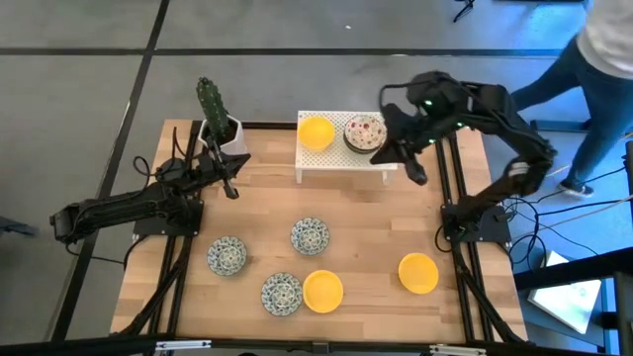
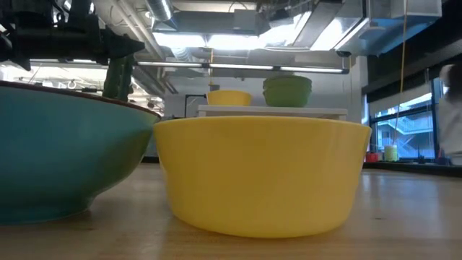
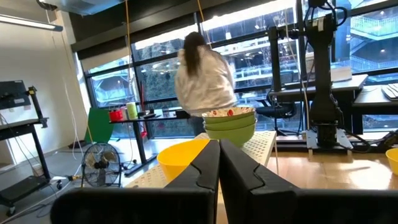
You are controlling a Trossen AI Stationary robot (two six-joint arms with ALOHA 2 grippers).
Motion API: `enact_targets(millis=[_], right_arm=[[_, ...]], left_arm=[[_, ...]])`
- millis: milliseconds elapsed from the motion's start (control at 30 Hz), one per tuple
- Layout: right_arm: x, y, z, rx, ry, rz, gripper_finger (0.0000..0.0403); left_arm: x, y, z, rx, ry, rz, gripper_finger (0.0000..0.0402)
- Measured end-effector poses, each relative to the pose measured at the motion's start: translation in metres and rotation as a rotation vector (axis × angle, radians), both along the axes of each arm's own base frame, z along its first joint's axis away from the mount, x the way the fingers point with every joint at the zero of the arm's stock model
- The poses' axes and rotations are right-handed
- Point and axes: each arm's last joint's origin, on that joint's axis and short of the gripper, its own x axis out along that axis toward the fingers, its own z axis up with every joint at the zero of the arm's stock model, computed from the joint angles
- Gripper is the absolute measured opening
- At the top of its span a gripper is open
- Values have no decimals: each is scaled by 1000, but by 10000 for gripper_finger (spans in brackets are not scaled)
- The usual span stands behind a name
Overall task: Pick & Place Mini bowls
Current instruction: Stack the left yellow bowl on top of the yellow bowl on the shelf
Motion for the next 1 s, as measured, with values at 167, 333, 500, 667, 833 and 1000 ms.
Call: enact_targets(millis=[167, 333, 500, 667, 833, 1000], right_arm=[[-18, 3, -21, -4, -66, -61, 4], [-18, 1, -66, 15, -68, -160, 9], [-11, 3, -113, 41, -42, -128, 11], [-3, 16, -143, 56, -132, 23, 3], [-13, 16, -167, 28, -156, -18, 9], [-28, 10, -187, 24, -248, -49, 10]], left_arm=[[0, 0, 0, 0, 1, 0, 7], [0, 0, 0, 0, 1, 0, 8], [0, 0, 0, -1, 1, 0, 3], [0, 0, 0, -1, 1, 0, 4], [0, 0, 0, -1, 2, 1, 7], [0, 0, 0, -2, 4, 2, 6]])
